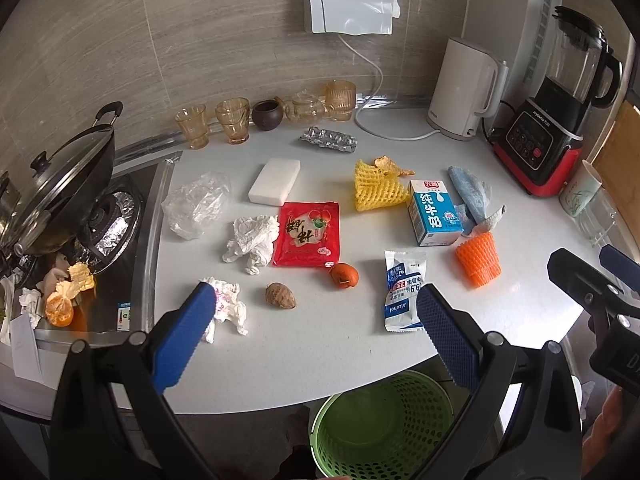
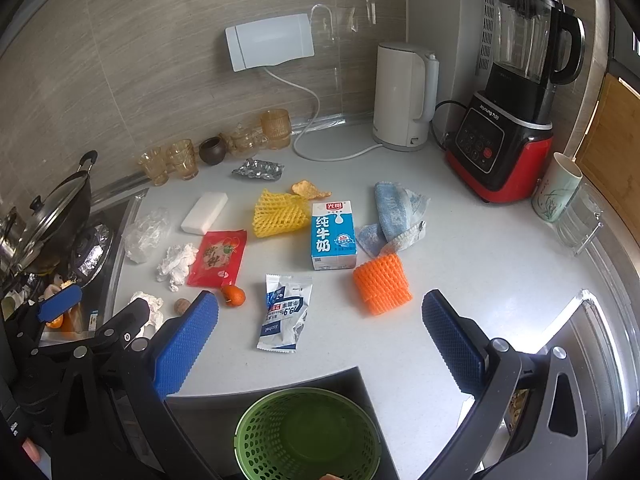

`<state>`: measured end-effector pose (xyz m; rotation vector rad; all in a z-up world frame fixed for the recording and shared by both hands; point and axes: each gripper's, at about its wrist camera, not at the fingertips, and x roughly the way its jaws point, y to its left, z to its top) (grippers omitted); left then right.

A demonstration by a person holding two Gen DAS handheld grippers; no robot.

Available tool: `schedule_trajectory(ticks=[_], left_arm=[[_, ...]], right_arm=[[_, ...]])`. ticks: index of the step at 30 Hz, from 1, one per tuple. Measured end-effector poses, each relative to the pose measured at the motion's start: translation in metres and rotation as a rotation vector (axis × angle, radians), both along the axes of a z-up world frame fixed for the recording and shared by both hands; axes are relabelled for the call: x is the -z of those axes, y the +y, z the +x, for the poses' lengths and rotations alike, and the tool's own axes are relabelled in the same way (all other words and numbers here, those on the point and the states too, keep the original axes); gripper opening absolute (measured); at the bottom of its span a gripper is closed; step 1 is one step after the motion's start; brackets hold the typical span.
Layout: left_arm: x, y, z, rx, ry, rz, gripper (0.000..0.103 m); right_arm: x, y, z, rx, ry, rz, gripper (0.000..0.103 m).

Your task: Collect trash

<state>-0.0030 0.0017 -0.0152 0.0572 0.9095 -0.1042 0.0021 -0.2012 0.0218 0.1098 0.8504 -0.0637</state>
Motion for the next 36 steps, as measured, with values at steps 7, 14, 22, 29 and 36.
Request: schedule_trajectory(ticks=[7,14,22,29,36], left_arm=[[-0.002,0.001,0.003,-0.002,-0.002,-0.002,0.096],[-0.001,0.003,0.003,0.0,0.003,-0.002,0.096],[0.001,0.005,0.0,-0.002,0.007,-0.004,0.096],[0.001,0.006,0.011,0.002,0.015,-0.001,0.096],[0.019,0.023,0.019,0.019,0.011,-0.008,0.096]], right_arm=[[0.0,0.0,-0.001,0.0,0.0,0.01,0.101],[-0.001,-0.003,0.002,0.002,0.008,0.026,0.101],[0.001,-0.002,0.002,-0.002,0.009,0.031,0.101],[0.003,-0.001,0.003,0.002,0.013,0.039,0.101],[0.02,0.002,0.012,-0.002,0.019,0.053,0.101]])
